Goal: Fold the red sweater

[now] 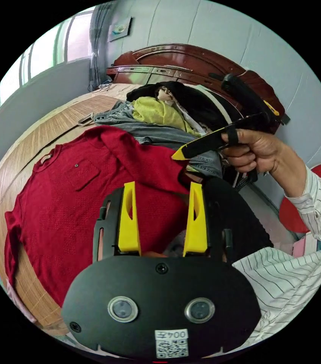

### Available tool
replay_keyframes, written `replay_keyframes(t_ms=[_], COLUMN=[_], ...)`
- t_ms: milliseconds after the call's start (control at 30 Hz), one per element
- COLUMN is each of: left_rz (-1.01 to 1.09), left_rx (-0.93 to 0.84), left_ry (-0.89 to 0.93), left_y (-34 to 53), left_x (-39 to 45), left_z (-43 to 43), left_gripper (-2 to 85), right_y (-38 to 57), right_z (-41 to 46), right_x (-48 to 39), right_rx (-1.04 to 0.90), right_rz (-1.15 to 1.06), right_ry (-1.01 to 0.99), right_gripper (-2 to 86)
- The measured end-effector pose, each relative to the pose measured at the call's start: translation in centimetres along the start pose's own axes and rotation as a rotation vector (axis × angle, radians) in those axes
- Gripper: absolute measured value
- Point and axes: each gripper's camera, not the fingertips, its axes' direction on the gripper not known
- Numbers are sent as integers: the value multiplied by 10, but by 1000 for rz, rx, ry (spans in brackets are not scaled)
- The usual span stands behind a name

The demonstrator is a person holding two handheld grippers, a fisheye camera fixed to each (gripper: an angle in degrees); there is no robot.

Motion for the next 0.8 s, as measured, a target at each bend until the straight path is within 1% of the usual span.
replay_keyframes(t_ms=[67,233,300,333,400,433,500,567,633,700,733,800], left_rz=[33,98,109,111,104,100,30,-23,-83,-203,-234,-357], left_rx=[-28,-58,-36,-28,3,13,39,37,27,17,21,37], left_ry=[-34,-230,-345,-370,-461,-451,-322,-217,-107,60,104,282], left_y=[-10,-23,-27,-28,-31,-32,-37,-40,-44,-49,-51,-56], left_x=[12,34,39,40,37,34,10,-18,-54,-117,-134,-204], left_z=[4,15,15,15,11,9,-4,-15,-26,-43,-49,-67], left_gripper=[206,214,189,172,91,69,46,41,39,39,40,43], right_y=[-3,-8,-8,-7,-4,-2,2,10,26,36,41,45], right_z=[3,0,0,0,-1,-3,-9,-22,-40,-43,-39,-24], right_x=[1,9,9,7,6,5,6,13,33,48,56,65], right_rx=[-14,-43,-51,-53,-42,-23,18,111,262,321,337,320], right_rz=[-7,3,-5,-16,-23,-25,-17,9,73,106,119,128], right_ry=[-9,-32,-31,-28,-24,-2,17,-20,-94,-132,-129,-140], right_gripper=[0,4,6,8,13,19,34,54,64,66,68,74])
